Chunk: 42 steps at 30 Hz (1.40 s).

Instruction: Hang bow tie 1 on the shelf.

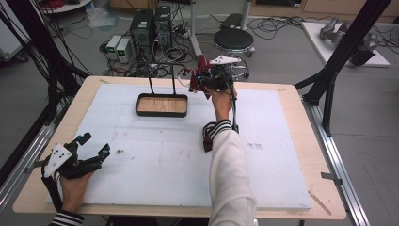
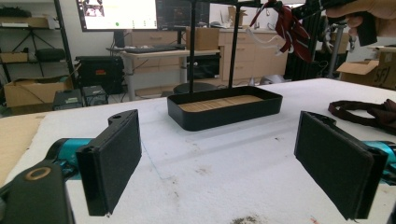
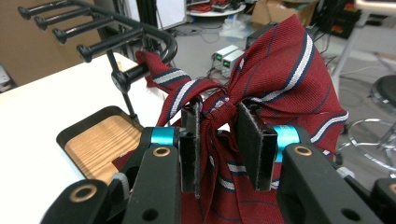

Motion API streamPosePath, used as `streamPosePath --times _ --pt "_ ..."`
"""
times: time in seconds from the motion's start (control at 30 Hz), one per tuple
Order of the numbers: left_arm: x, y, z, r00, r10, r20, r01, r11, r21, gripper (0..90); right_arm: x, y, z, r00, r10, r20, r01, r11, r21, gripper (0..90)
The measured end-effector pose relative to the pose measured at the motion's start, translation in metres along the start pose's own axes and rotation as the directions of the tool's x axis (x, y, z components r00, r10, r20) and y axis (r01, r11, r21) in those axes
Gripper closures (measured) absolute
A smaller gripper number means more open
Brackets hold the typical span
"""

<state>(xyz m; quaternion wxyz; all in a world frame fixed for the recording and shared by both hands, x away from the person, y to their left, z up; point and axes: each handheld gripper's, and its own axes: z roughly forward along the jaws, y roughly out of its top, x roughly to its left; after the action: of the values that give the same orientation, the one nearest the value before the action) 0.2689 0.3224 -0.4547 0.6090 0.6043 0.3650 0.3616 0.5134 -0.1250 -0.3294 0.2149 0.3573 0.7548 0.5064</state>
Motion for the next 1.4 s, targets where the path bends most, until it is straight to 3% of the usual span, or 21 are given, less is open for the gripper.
streamPosePath --times 0.3,0.8,0.87,0.9,0.93,0.97,1.07,1.1,1.2,1.23,1.4 --pt "0.0 0.0 0.0 1.0 -0.003 0.0 0.003 1.0 -0.002 15.3 -0.006 -0.01 0.009 0.999 0.039 -0.022 -0.038 0.999 0.026 70.9" --pt "0.0 0.0 0.0 1.0 0.002 0.0 -0.002 1.0 0.0 15.3 -0.008 -0.012 0.01 0.9992 0.03 -0.026 -0.029 0.998 0.051 69.2" --pt "0.0 0.0 0.0 1.0 0.001 -0.001 -0.001 1.0 0.0 15.3 -0.008 -0.012 0.011 0.9993 0.023 -0.03 -0.022 0.999 0.048 64.5" --pt "0.0 0.0 0.0 1.0 0.0 0.0 0.0 1.0 -0.001 15.3 -0.008 -0.012 0.012 0.9992 0.03 -0.026 -0.029 0.999 0.043 48.5" --pt "0.0 0.0 0.0 1.0 0.0 0.0 0.0 1.0 -0.001 15.3 -0.008 -0.012 0.013 0.9992 0.029 -0.028 -0.028 0.999 0.041 40.0" --pt "0.0 0.0 0.0 1.0 0.001 0.0 -0.001 1.0 0.0 15.3 -0.008 -0.012 0.013 0.9992 0.029 -0.028 -0.028 0.999 0.041 40.0" --pt "0.0 0.0 0.0 1.0 0.001 -0.001 -0.001 1.0 0.0 15.3 -0.006 -0.009 0.01 0.9997 0.023 0.003 -0.023 1.0 0.016 17.3" --pt "0.0 0.0 0.0 1.0 0.001 -0.001 -0.001 1.0 0.001 15.3 -0.005 -0.008 0.009 0.9999 0.016 -0.001 -0.016 1.0 0.011 13.8" --pt "0.0 0.0 0.0 1.0 0.002 -0.001 -0.002 1.0 0.001 15.3 -0.005 -0.006 0.004 0.9999 0.009 -0.012 -0.009 1.0 -0.009 10.8" --pt "0.0 0.0 0.0 1.0 0.001 -0.001 -0.001 1.0 0.0 15.3 -0.005 -0.003 -0.004 0.9991 0.008 -0.041 -0.009 0.999 -0.036 10.7" --pt "0.0 0.0 0.0 1.0 -0.003 0.001 0.003 1.0 -0.001 15.3 -0.002 0.004 -0.025 0.9977 0.007 -0.068 -0.011 0.998 -0.063 9.2"
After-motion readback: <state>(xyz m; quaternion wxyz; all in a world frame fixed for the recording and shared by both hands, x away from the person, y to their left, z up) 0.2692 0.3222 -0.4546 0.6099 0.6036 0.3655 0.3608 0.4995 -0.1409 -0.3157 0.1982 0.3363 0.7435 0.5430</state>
